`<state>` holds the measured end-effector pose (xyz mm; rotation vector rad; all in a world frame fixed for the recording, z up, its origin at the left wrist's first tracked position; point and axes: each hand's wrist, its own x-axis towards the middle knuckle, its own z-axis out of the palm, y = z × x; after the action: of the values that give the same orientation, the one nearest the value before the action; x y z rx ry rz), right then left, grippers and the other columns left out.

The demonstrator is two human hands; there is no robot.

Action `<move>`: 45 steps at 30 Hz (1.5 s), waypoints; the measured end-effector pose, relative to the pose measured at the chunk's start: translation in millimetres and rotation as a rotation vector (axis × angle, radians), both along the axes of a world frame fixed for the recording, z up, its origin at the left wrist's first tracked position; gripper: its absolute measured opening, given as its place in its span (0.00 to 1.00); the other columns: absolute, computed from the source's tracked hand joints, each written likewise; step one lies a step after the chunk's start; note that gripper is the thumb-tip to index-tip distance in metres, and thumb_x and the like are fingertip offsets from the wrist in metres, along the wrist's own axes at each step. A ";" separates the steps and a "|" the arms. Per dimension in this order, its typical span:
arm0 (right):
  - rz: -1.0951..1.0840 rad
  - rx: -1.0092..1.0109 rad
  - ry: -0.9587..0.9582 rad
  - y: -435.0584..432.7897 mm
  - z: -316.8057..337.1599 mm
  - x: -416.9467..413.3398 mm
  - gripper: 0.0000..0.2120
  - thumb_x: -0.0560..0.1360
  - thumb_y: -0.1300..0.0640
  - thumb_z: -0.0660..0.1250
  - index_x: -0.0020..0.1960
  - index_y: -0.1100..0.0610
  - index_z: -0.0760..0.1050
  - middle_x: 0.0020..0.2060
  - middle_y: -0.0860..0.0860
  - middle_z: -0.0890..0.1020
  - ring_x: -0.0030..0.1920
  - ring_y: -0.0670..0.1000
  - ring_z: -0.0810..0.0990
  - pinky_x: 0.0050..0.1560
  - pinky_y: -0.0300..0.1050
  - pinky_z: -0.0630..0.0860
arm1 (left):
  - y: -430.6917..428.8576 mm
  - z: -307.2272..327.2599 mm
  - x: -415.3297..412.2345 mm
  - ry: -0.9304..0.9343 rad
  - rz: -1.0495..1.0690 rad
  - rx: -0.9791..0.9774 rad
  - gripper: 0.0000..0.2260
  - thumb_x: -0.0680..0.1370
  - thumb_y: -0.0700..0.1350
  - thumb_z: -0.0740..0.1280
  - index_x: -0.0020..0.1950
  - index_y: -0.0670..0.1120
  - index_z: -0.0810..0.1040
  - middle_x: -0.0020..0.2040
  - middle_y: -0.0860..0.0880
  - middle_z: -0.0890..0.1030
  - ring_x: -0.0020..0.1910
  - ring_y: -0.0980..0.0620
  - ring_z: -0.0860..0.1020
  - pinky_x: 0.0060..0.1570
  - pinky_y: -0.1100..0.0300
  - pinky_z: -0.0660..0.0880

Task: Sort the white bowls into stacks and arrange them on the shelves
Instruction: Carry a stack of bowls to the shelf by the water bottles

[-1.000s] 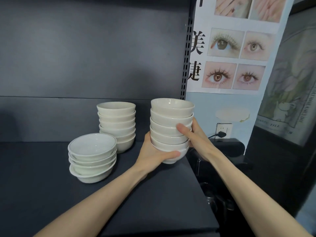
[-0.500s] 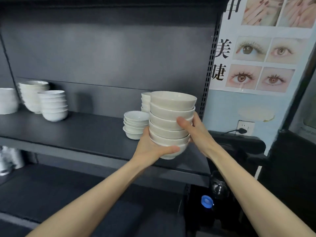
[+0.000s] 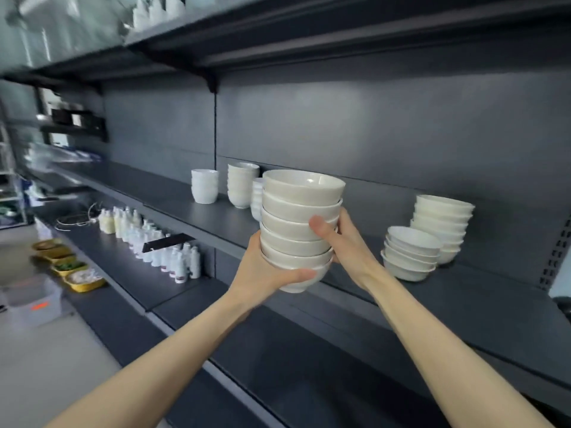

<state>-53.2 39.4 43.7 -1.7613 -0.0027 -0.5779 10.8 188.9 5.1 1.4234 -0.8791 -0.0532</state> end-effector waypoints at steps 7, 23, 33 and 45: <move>0.133 0.042 -0.026 110.1 -8.3 137.5 0.42 0.64 0.38 0.75 0.72 0.47 0.62 0.61 0.41 0.77 0.60 0.41 0.77 0.58 0.44 0.75 | 119.0 -0.3 110.6 -0.043 0.132 0.015 0.28 0.58 0.39 0.82 0.51 0.57 0.75 0.44 0.67 0.83 0.44 0.66 0.81 0.40 0.72 0.75; 0.324 0.022 0.005 234.4 -10.7 443.9 0.34 0.68 0.43 0.73 0.70 0.49 0.65 0.57 0.42 0.80 0.51 0.38 0.81 0.50 0.36 0.79 | 245.7 -5.2 380.8 -0.034 0.352 -0.026 0.29 0.63 0.29 0.78 0.51 0.57 0.72 0.41 0.72 0.81 0.43 0.72 0.79 0.41 0.76 0.73; 0.385 -0.019 -0.005 283.5 8.7 661.7 0.36 0.64 0.39 0.70 0.68 0.50 0.66 0.57 0.42 0.80 0.51 0.38 0.80 0.47 0.34 0.77 | 295.9 6.4 597.2 0.028 0.434 -0.030 0.27 0.57 0.41 0.80 0.52 0.54 0.76 0.47 0.62 0.84 0.46 0.62 0.82 0.43 0.70 0.76; 0.242 0.016 0.028 360.4 -8.6 910.4 0.32 0.67 0.39 0.70 0.67 0.47 0.64 0.56 0.41 0.78 0.52 0.38 0.78 0.45 0.38 0.75 | 371.1 -8.6 869.5 0.051 0.405 0.079 0.31 0.51 0.55 0.80 0.53 0.59 0.76 0.49 0.60 0.84 0.52 0.57 0.82 0.55 0.52 0.78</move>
<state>857.2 399.8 35.1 -1.7223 -0.1889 -0.3757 880.3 560.0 -3.6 1.6435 -0.5385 0.1826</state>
